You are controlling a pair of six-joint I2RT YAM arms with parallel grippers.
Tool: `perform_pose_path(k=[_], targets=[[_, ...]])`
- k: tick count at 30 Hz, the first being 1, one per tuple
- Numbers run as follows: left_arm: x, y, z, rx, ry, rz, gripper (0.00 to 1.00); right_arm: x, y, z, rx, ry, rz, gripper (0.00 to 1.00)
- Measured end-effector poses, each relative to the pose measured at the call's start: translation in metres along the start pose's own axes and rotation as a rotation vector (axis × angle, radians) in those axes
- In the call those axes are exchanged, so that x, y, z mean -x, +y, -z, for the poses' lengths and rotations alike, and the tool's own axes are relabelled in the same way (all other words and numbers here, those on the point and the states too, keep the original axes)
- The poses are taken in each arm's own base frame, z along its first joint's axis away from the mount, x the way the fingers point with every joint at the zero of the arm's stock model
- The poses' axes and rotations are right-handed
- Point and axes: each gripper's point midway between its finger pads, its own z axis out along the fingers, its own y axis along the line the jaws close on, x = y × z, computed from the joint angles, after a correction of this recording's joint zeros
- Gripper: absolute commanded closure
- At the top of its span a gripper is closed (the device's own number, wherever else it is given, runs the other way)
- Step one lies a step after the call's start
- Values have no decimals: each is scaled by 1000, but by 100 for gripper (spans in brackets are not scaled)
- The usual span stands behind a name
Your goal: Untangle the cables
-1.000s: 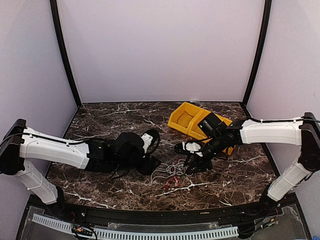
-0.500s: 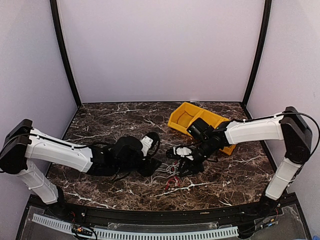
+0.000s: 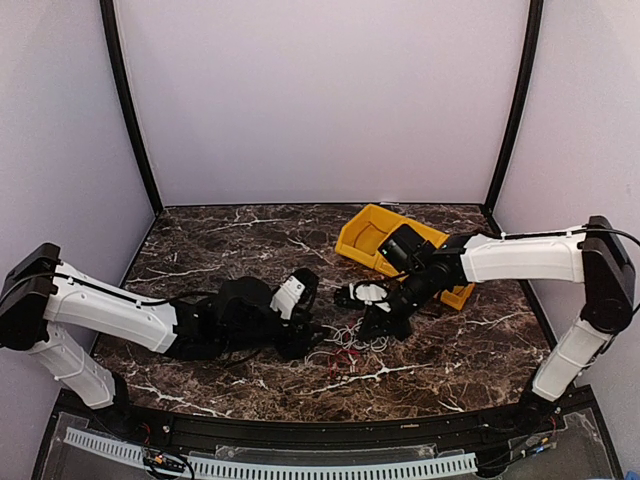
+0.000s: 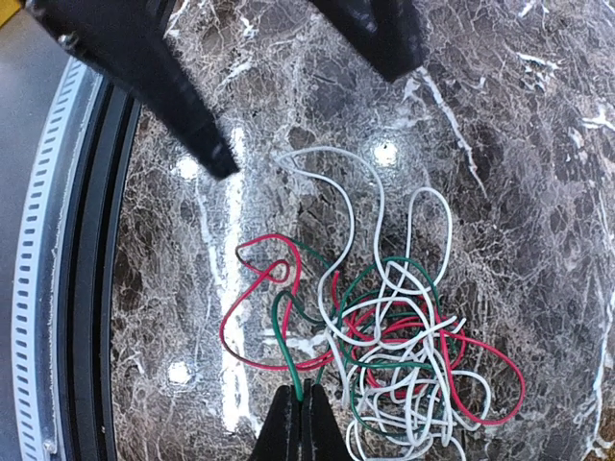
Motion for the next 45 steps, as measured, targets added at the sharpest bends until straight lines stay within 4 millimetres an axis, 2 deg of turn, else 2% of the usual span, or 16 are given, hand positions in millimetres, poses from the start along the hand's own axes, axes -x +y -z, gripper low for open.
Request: perform_pose_path(k=[5, 11, 13, 16, 19, 24, 28, 32, 39, 45], targets=[[2, -20, 3, -81, -57, -57, 44, 17, -1, 13, -5, -21, 12, 100], [23, -34, 5, -126, -159, -96, 44, 47, 1, 34, 6, -74, 32, 100], [28, -34, 1, -120, -194, -104, 48, 56, 2, 39, 10, -94, 42, 100], [30, -28, -12, -75, -222, -110, 54, 66, 4, 47, 18, -112, 49, 100], [29, -20, -32, -16, -238, -111, 65, 69, 9, 54, 25, -118, 51, 100], [23, -8, -55, 63, -289, -97, 68, 80, 17, 70, 26, -145, 65, 100], [18, -9, -76, 61, -301, -94, 69, 96, 16, 89, 14, -180, 80, 100], [11, -17, -94, 25, -285, -90, 70, 120, 4, 122, -38, -246, 100, 100], [0, -26, -111, -19, -242, -76, 79, 144, -18, 172, -130, -338, 116, 100], [-23, -22, -116, -17, -175, -77, 85, 167, -35, 235, -237, -440, 146, 100]])
